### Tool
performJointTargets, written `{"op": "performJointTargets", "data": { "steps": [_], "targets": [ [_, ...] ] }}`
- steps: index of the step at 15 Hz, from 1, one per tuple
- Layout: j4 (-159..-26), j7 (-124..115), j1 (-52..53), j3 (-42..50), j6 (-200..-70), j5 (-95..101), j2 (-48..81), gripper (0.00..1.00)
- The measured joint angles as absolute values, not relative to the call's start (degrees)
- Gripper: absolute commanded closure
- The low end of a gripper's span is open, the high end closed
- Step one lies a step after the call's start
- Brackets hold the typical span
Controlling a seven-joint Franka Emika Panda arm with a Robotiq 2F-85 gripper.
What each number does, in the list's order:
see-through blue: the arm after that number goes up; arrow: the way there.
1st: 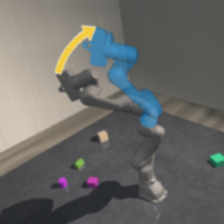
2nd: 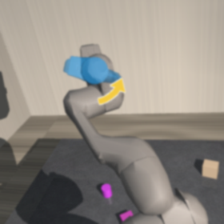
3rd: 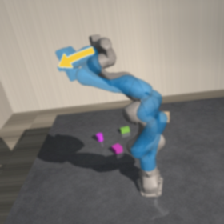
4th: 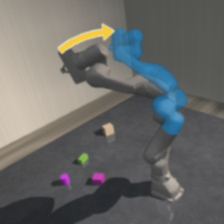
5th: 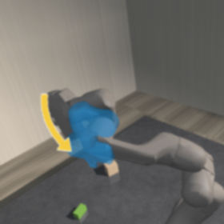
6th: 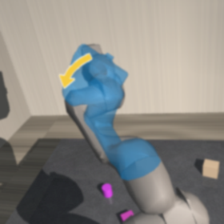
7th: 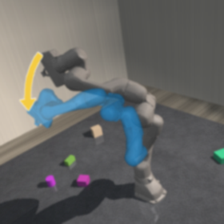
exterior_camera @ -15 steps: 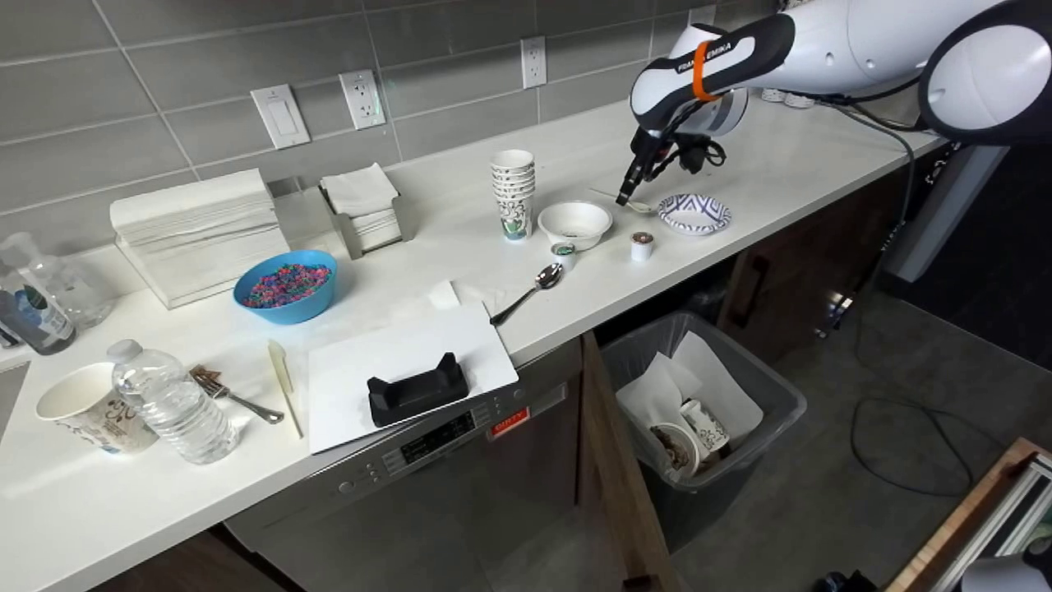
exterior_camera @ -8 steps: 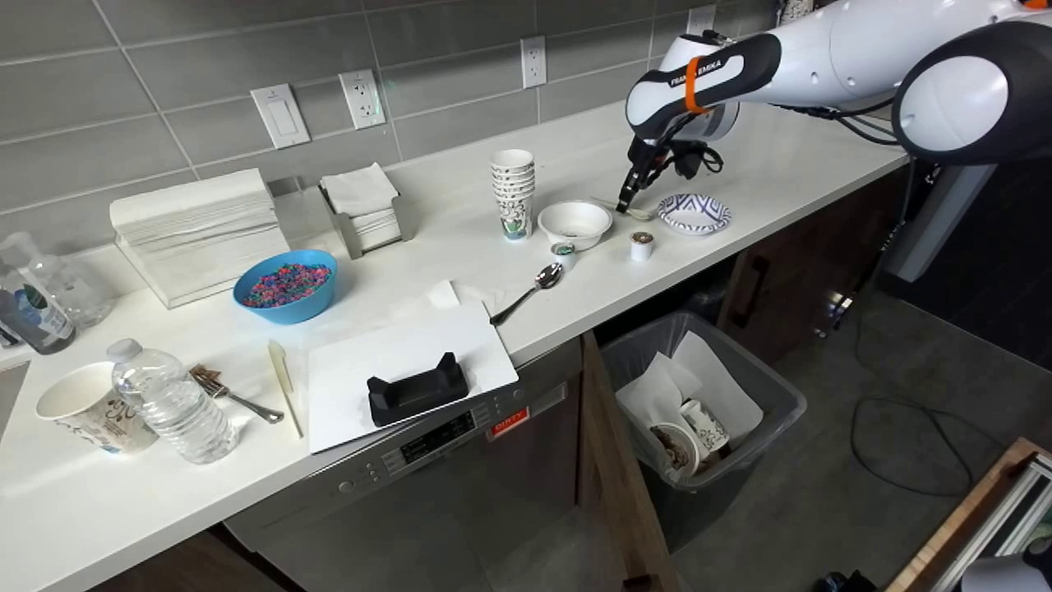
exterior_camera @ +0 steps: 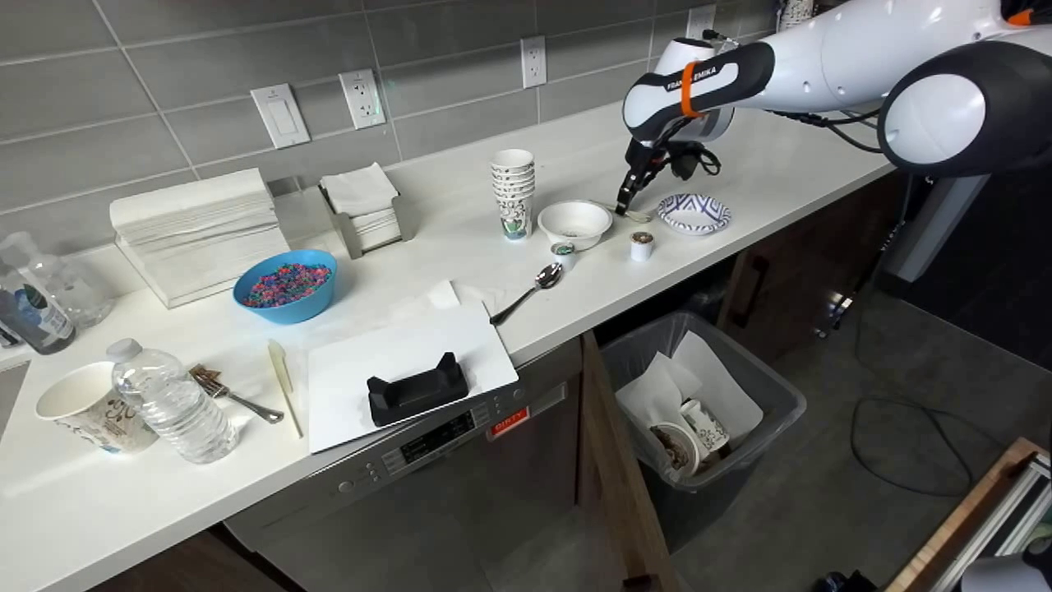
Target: Use the white spoon to collect some coffee beans from the coffee pod on the left then place them inside the white bowl.
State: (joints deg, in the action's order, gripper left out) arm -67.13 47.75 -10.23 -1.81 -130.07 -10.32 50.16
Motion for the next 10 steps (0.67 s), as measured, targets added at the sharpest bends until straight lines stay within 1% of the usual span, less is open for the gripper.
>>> {"op": "performJointTargets", "data": {
  "steps": [1, 2, 5, 10],
  "targets": [
    [-66.73, 47.54, -10.24, -1.84, -129.97, -10.16, 50.42, 0.69],
    [-66.3, 47.37, -10.24, -1.88, -129.82, -9.97, 50.7, 0.6],
    [-65.54, 47.1, -10.24, -1.9, -129.08, -9.6, 51.14, 0.39],
    [-63.96, 46.16, -10.14, -1.95, -128.74, -8.77, 51.36, 0.0]
  ]
}}
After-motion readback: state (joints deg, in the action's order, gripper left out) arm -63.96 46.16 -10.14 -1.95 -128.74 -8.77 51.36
